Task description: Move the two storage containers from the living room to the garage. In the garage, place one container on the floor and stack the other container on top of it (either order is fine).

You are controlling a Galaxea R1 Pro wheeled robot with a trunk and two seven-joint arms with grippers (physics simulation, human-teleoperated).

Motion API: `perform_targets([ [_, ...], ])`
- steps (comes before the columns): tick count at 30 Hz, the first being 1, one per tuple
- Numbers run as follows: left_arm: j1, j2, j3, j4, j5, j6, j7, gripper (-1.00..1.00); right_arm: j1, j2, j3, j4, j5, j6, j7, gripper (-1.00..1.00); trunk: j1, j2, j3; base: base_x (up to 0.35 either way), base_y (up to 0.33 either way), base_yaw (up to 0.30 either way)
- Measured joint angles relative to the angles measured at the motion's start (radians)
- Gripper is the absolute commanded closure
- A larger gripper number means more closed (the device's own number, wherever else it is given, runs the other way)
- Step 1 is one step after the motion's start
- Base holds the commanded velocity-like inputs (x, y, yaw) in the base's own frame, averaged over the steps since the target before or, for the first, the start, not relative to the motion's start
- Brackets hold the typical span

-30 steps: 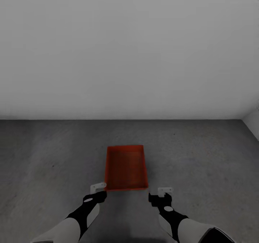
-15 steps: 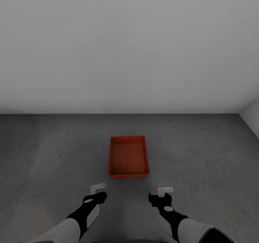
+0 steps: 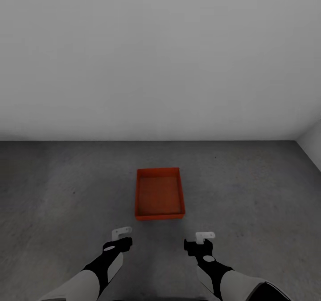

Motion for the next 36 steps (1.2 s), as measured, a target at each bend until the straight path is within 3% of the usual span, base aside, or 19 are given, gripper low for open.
perform_targets([
  [10,0.000,0.000,0.003,-0.006,-0.001,0.001,-0.001,-1.00,0.000,0.000,-0.001,0.000,0.000,0.000,0.000,-1.00,0.000,0.000,0.000,0.000,0.000,0.000],
  [18,0.000,0.000,0.003,-0.007,-0.003,-0.001,-0.002,-1.00,0.000,0.000,-0.001,0.000,0.000,0.000,0.000,-1.00,-0.031,0.056,0.025,0.000,0.000,0.000],
  [36,0.000,0.001,0.002,0.001,-0.003,-0.002,-0.001,-1.00,0.000,0.000,-0.001,0.000,0.000,0.000,0.000,-1.00,-0.031,0.056,0.025,0.000,0.000,0.000],
])
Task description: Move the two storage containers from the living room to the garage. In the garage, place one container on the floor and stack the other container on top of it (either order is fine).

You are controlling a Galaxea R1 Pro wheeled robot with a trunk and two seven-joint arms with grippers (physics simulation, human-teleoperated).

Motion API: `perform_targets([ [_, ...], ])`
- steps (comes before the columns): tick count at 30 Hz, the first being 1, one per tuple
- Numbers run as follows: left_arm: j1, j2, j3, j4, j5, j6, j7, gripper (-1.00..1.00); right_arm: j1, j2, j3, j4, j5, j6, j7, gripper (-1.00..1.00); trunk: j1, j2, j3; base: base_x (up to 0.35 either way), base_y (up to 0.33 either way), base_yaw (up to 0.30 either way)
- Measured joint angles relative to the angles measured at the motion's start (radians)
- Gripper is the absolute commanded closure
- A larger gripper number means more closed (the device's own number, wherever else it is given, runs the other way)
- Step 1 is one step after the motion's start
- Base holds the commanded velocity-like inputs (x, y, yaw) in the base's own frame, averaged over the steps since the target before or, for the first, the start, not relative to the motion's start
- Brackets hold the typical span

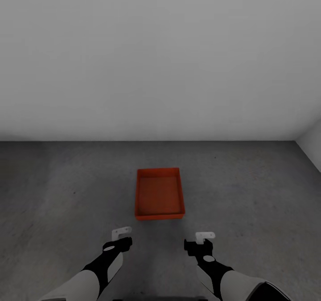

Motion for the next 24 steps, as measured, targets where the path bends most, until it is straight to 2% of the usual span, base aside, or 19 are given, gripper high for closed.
perform_targets([
  [10,0.000,-0.002,-0.002,0.008,-0.001,0.000,-0.002,-1.00,0.000,-0.003,0.000,0.000,0.001,-0.001,-0.001,-1.00,0.000,0.000,0.000,0.000,0.000,0.000],
  [11,0.000,0.023,0.003,0.089,0.001,0.004,0.001,-1.00,0.000,-0.060,0.005,0.000,0.003,0.007,-0.005,-1.00,0.000,0.000,0.000,0.000,0.000,0.000],
  [12,0.000,0.042,0.001,0.120,0.002,0.007,0.000,-1.00,0.000,-0.112,-0.003,0.003,0.000,0.008,-0.005,-1.00,0.000,0.000,0.000,0.000,0.000,0.000],
  [15,0.000,0.092,0.002,0.188,0.007,0.024,-0.002,-1.00,-0.007,-0.153,0.000,0.025,0.000,0.014,-0.005,-1.00,0.000,0.000,0.000,0.000,0.000,0.000],
  [17,0.002,0.118,0.001,0.210,0.009,0.055,-0.004,-1.00,-0.009,-0.172,0.001,0.031,0.001,0.017,-0.004,-1.00,0.000,0.000,0.000,0.000,0.000,0.000],
  [19,0.005,0.151,0.001,0.221,0.009,0.115,-0.006,-1.00,-0.003,-0.194,0.001,0.035,0.002,0.022,-0.003,-1.00,0.000,0.000,0.000,0.000,0.000,0.000],
  [21,0.005,0.169,0.001,0.226,0.009,0.152,-0.009,-1.00,0.034,-0.212,0.000,0.036,0.003,0.037,-0.001,-1.00,0.000,0.000,0.000,0.000,0.000,0.000],
  [24,0.007,0.179,0.002,0.228,0.009,0.169,-0.012,-1.00,0.105,-0.223,0.001,0.038,0.005,0.063,0.000,-1.00,0.000,0.000,0.000,0.000,0.000,0.000],
])
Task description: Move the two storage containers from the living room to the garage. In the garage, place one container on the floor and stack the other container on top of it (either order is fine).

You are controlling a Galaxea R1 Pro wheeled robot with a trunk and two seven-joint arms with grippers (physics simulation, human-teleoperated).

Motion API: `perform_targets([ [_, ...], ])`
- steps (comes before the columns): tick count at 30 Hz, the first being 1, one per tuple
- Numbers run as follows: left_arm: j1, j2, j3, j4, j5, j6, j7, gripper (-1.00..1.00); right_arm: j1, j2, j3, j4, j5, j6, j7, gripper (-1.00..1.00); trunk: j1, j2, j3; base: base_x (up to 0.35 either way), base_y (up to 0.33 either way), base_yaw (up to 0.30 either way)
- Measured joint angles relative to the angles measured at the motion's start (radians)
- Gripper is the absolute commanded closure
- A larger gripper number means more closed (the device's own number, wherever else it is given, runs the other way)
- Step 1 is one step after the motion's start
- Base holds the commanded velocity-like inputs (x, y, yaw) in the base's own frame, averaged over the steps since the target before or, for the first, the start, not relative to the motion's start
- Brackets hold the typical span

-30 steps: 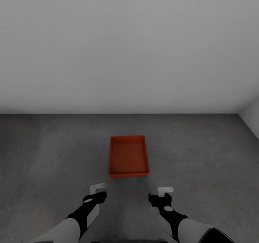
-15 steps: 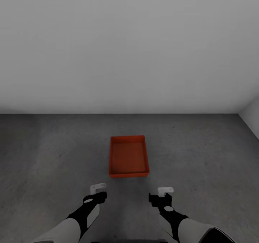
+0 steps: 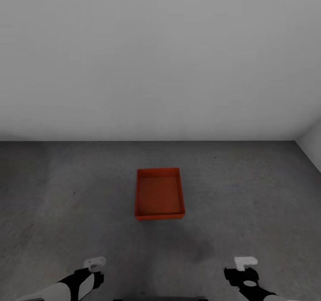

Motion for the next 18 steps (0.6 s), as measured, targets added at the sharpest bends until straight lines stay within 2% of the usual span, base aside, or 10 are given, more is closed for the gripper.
perform_targets([
  [3,0.020,0.005,0.001,0.001,0.001,0.006,-0.002,-1.00,0.054,0.001,0.004,0.000,0.002,0.032,0.001,-1.00,0.000,0.000,0.000,0.000,0.000,0.000],
  [5,0.065,0.008,0.002,0.002,0.001,0.005,-0.004,-1.00,0.098,0.004,0.003,0.000,0.002,0.052,0.001,-1.00,0.000,0.000,0.000,0.000,0.000,0.000],
  [7,0.117,0.009,0.002,0.001,0.001,-0.007,-0.006,-1.00,0.169,0.005,0.002,0.000,0.000,0.061,0.003,-1.00,0.000,0.000,0.000,0.000,0.000,0.000],
  [9,0.161,0.009,0.002,0.002,0.001,-0.043,-0.006,-1.00,0.255,0.009,0.001,0.000,-0.003,0.060,0.004,-1.00,0.000,0.000,0.000,0.000,0.000,0.000],
  [13,0.241,0.008,0.003,0.002,0.004,-0.129,-0.006,-1.00,0.364,0.014,0.001,0.000,-0.005,0.055,0.006,-1.00,0.000,0.000,0.000,0.000,0.000,0.000],
  [14,0.253,0.007,0.002,0.002,0.005,-0.140,-0.006,-1.00,0.376,0.015,0.002,0.000,-0.004,0.053,0.007,-1.00,0.000,0.000,0.000,0.000,0.000,0.000],
  [16,0.296,0.009,0.002,0.002,0.025,-0.187,-0.005,-1.00,0.421,0.031,0.002,0.000,-0.005,0.041,0.020,-1.00,0.000,0.000,0.000,0.000,0.000,0.000],
  [17,0.310,0.009,-0.001,0.001,0.056,-0.206,-0.004,-1.00,0.443,0.042,0.001,0.000,-0.005,0.032,0.033,-1.00,0.000,0.000,0.000,0.000,0.000,0.000],
  [18,0.314,0.009,-0.002,0.001,0.072,-0.212,-0.004,-1.00,0.450,0.046,0.001,0.000,-0.005,0.027,0.043,-1.00,0.000,0.000,0.000,0.000,0.000,0.000],
])
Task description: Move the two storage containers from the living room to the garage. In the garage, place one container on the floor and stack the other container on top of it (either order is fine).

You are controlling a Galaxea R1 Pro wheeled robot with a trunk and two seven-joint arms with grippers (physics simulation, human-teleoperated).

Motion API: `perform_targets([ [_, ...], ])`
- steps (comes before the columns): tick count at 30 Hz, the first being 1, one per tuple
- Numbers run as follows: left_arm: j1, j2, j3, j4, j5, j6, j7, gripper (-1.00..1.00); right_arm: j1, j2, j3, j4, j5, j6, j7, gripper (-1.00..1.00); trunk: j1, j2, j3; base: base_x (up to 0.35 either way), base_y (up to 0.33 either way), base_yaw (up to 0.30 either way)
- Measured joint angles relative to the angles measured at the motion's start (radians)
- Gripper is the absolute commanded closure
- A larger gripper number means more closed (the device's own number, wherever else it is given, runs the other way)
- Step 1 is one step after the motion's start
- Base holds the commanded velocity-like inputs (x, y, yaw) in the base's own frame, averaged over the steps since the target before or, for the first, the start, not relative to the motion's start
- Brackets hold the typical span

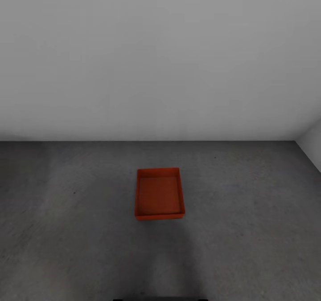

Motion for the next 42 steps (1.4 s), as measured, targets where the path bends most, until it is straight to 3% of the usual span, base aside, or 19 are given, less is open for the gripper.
perform_targets([
  [3,0.005,-0.001,0.000,-0.001,0.023,-0.010,0.000,-1.00,0.009,0.005,0.000,0.000,0.000,-0.007,0.023,-1.00,0.000,0.000,0.000,0.000,0.000,0.000],
  [9,0.006,-0.005,-0.002,-0.001,0.031,-0.031,0.001,-1.00,0.012,0.010,0.000,0.000,0.000,-0.005,0.045,-1.00,0.000,0.000,0.000,0.000,0.000,0.002],
  [21,0.006,-0.007,-0.003,-0.005,0.025,-0.039,0.002,-1.00,0.020,0.020,0.001,0.000,0.005,-0.013,0.051,-1.00,0.000,0.000,0.015,0.000,0.000,0.090],
  [42,0.006,-0.007,-0.004,-0.006,0.023,-0.040,0.002,-1.00,0.024,0.016,0.000,0.000,0.001,-0.022,0.058,-1.00,0.000,0.000,0.049,0.000,0.000,0.012],
])
